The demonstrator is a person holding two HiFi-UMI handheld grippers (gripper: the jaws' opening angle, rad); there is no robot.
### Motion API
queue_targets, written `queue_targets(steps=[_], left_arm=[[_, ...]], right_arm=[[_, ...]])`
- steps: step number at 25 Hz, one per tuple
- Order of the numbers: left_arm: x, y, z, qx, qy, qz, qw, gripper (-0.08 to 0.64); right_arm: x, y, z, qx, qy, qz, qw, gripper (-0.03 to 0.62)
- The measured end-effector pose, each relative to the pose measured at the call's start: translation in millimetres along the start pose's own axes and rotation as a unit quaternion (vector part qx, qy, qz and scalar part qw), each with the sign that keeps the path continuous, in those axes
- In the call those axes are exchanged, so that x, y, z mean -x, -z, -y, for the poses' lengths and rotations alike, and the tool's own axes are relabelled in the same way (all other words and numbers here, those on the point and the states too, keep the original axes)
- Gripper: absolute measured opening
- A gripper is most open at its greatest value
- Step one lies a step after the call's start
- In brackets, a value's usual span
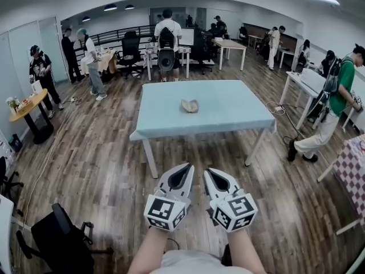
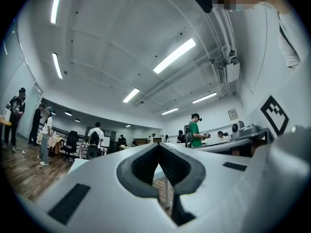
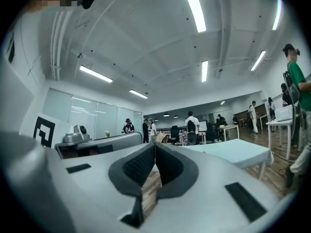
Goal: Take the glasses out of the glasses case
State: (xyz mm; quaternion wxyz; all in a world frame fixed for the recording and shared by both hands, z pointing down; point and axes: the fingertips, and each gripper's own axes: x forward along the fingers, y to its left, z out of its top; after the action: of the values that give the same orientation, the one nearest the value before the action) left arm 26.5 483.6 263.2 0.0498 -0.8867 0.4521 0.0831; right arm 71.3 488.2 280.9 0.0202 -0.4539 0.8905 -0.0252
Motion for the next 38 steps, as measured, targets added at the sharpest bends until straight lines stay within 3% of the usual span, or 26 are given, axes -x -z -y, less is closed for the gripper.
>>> queue_targets(steps=[8,20,38], left_arm=[[1,10,-32,0.015,0.002,0.005,0.9999,0.009],[-17,31,-67,0.027,-0.01,-0.002,0.9996,0.009],[-111,72,-109,0.023,-0.014,-0.024,0.9993,0.01]], right_arm=[[-28,13,-7,0.028,0.009,-0.008,1.0,0.008],[-56,24,12,0.017,0.007,0.011,1.0,0.008],[-140,35,81,0.004,-0.044,-0.003,0.999,0.008]])
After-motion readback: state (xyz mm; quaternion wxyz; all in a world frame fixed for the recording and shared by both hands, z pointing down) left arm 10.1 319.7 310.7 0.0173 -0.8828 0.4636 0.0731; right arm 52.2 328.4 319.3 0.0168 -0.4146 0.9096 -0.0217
